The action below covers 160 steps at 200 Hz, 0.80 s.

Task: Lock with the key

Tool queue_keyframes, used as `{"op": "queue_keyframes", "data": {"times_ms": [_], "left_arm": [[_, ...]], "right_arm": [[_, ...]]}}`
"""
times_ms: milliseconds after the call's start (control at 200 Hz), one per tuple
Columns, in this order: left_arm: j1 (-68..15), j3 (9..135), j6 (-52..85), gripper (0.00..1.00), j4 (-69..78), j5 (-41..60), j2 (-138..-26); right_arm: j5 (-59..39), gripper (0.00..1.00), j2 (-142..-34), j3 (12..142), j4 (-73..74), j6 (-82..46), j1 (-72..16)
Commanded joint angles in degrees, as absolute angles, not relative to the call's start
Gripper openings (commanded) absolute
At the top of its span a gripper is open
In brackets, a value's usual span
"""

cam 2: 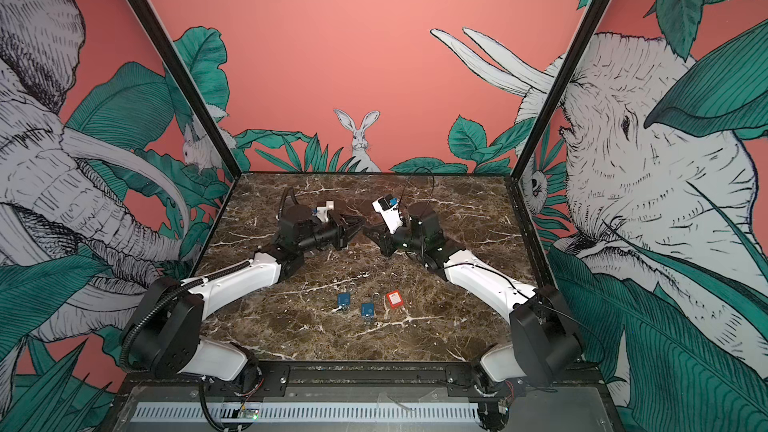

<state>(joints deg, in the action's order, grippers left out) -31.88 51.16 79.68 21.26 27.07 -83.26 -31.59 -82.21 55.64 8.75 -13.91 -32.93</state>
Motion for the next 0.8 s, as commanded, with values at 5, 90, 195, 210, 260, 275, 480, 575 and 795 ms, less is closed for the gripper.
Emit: {"op": "queue_keyframes", "data": {"times_ms": [5, 90, 195, 210, 260, 275, 480, 575, 795], "left_arm": [[-31.3, 55.7, 52.3, 0.76, 0.8, 21.3, -78.0], [-30.6, 58.1, 38.8, 0.79, -7.3, 14.3, -76.5], [-30.5, 60.3, 27.6, 0.79, -11.4, 8.3, -76.5], [-30.5, 60.5, 26.7, 0.78, -11.9, 7.3, -76.6], [-30.4, 60.6, 24.1, 0.77, -11.6, 5.0, -77.0], [-30.4, 60.6, 23.4, 0.77, -11.2, 4.5, -77.0], [-29.2, 52.8, 22.6, 0.70, 12.3, 24.4, -78.5], [-29.2, 51.7, 26.1, 0.68, 20.2, 32.2, -80.7], [-28.9, 49.9, 33.5, 0.61, 31.2, 43.1, -81.9]], "right_arm": [[-35.3, 0.00, -83.2, 59.7, 3.8, -21.3, -30.1], [-38.7, 0.00, -83.1, 59.1, 3.5, -25.4, -28.9], [-41.2, 0.00, -83.0, 59.6, -0.3, -28.7, -28.1], [-41.8, 0.00, -83.0, 59.6, -0.5, -29.4, -27.9], [-44.2, 0.00, -82.9, 59.2, -0.6, -32.1, -27.2], [-45.5, 0.00, -82.9, 59.1, -0.5, -33.3, -26.9], [-58.2, 0.00, -84.1, 58.3, -0.9, -40.0, -24.7], [-61.5, 0.00, -84.5, 55.9, 4.4, -45.2, -24.3], [-62.7, 0.00, -84.5, 54.3, 9.7, -49.1, -23.8]]}}
